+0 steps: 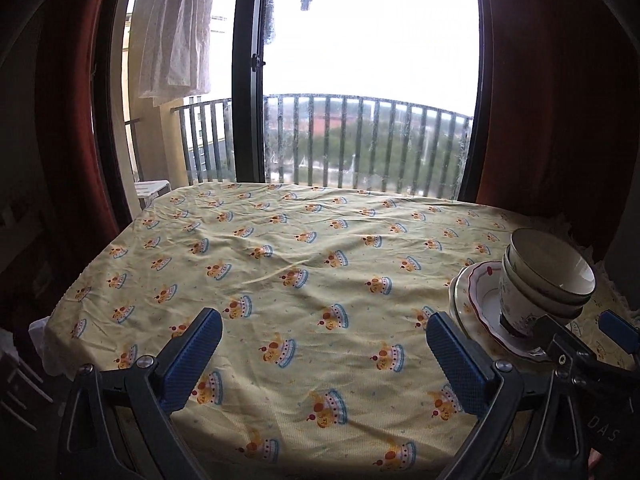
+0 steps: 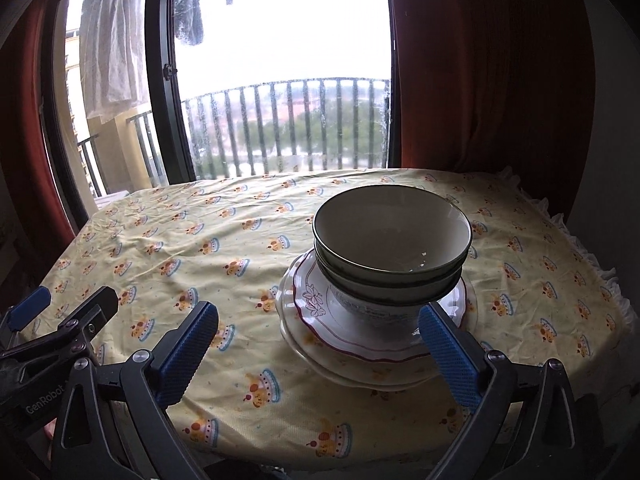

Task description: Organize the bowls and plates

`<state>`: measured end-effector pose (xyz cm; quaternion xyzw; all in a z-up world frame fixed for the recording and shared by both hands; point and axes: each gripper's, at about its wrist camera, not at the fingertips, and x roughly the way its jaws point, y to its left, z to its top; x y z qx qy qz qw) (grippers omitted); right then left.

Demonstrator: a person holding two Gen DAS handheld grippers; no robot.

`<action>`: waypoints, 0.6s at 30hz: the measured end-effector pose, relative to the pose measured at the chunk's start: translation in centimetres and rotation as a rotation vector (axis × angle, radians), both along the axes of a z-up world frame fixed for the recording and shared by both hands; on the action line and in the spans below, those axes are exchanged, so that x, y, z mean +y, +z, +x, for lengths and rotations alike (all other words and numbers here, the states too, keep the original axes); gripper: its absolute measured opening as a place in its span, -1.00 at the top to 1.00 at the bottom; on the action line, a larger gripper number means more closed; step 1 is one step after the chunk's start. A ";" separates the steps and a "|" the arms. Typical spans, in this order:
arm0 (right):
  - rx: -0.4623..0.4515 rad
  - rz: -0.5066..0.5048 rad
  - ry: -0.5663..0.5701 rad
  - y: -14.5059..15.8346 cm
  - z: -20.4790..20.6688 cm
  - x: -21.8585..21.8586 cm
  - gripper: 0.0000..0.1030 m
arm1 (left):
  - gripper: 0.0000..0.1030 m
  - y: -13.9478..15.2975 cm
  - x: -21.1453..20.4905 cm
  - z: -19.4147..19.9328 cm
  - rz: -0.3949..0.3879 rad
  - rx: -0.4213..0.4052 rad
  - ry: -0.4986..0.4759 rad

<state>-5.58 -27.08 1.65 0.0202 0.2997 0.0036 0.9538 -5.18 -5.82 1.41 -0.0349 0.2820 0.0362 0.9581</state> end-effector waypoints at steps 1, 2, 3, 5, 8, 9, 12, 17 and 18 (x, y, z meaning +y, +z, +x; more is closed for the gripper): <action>-0.004 0.000 -0.001 0.0 -0.1 -0.1 -0.99 | -1.00 0.1 -0.1 0.1 0.000 -0.001 -0.002; -0.008 -0.002 -0.004 0.1 -0.1 -0.2 -0.99 | -1.00 0.1 -0.2 0.1 0.002 -0.004 -0.004; -0.014 -0.007 -0.007 0.2 -0.1 -0.2 -0.99 | -1.00 0.1 -0.3 0.3 0.004 -0.007 -0.009; -0.026 -0.006 -0.011 0.4 0.1 -0.4 -0.99 | -1.00 0.2 -0.4 0.6 0.008 -0.004 -0.017; -0.020 0.003 -0.013 0.3 0.6 -0.7 -0.99 | -1.00 0.1 -0.3 1.0 0.002 -0.003 -0.026; -0.018 0.006 -0.014 0.3 0.8 -0.8 -1.00 | -1.00 0.1 -0.3 1.1 0.000 -0.002 -0.028; -0.019 0.006 -0.017 0.4 1.1 -0.9 -0.99 | -1.00 0.1 -0.3 1.2 -0.004 0.000 -0.029; 0.004 0.015 -0.018 0.0 1.6 -1.0 -0.99 | -1.00 -0.3 -0.4 1.4 0.003 0.017 -0.025; 0.006 0.015 -0.019 -0.1 1.6 -1.0 -1.00 | -0.99 -0.3 -0.5 1.3 0.005 0.016 -0.025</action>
